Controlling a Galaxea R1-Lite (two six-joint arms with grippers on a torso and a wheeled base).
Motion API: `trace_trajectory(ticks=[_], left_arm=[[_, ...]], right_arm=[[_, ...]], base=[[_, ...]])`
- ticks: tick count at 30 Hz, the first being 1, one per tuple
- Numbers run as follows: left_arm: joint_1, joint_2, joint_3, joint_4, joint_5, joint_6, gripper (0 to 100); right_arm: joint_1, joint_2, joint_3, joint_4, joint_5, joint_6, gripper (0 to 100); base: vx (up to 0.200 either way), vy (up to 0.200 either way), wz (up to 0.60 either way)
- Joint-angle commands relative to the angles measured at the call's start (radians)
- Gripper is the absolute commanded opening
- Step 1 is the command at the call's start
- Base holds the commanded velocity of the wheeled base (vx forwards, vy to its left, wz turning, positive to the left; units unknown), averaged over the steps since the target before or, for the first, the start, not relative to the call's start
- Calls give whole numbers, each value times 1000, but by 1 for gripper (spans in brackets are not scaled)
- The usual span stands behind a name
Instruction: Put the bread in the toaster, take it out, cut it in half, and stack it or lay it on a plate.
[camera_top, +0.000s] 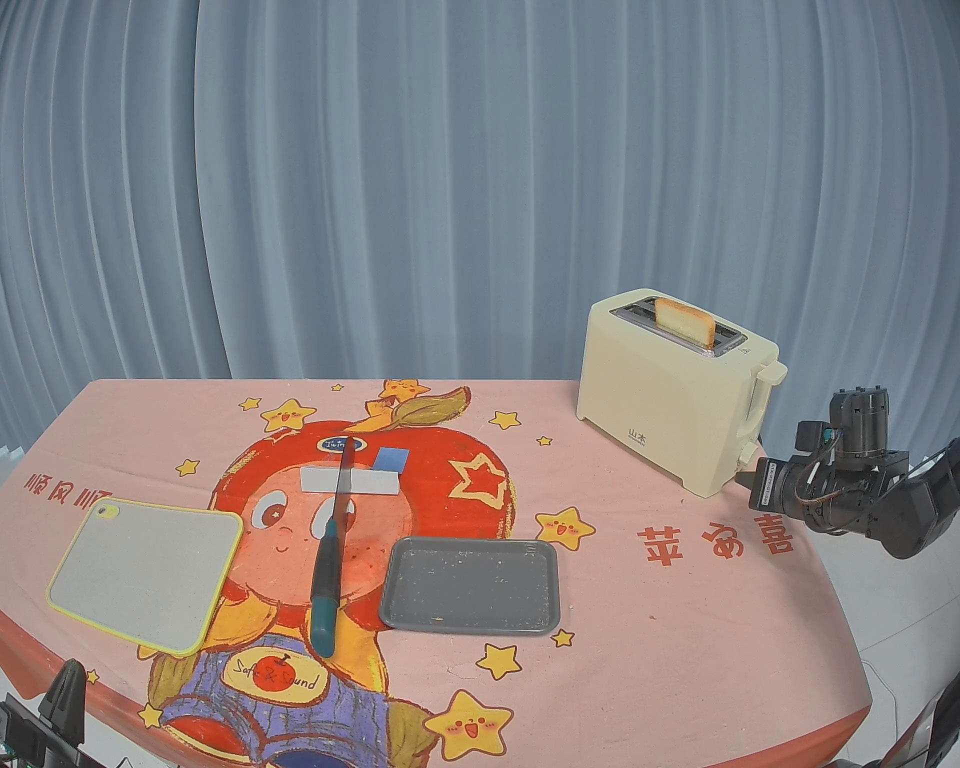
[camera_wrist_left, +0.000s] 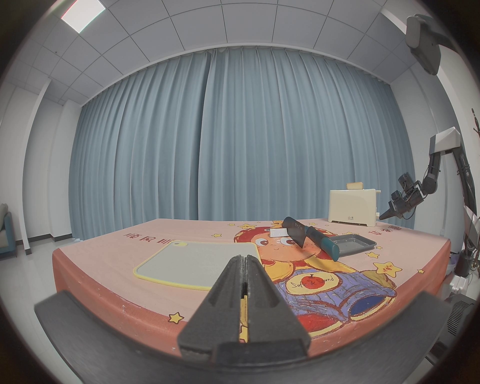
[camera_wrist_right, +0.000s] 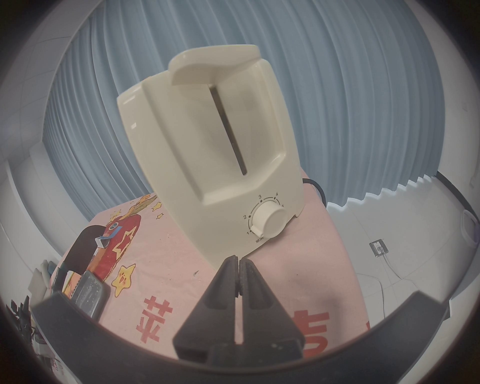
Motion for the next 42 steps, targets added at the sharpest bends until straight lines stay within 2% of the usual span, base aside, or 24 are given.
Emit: trace_trajectory(ticks=[1,26,33,42], left_arm=[[0,-9,18,0,0,0,0],[0,-9,18,0,0,0,0],[0,-9,18,0,0,0,0],[0,-9,18,0,0,0,0]], right_arm=[[-4,27,-15,0,0,2,0],[-10,16,-38,-3,0,2,0],[-10,18,-52,-3,-41,-2,0],[-3,13,-44,-2,-43,-4,0]], base=[[0,0,0],[0,0,0],[0,0,0],[0,0,0]])
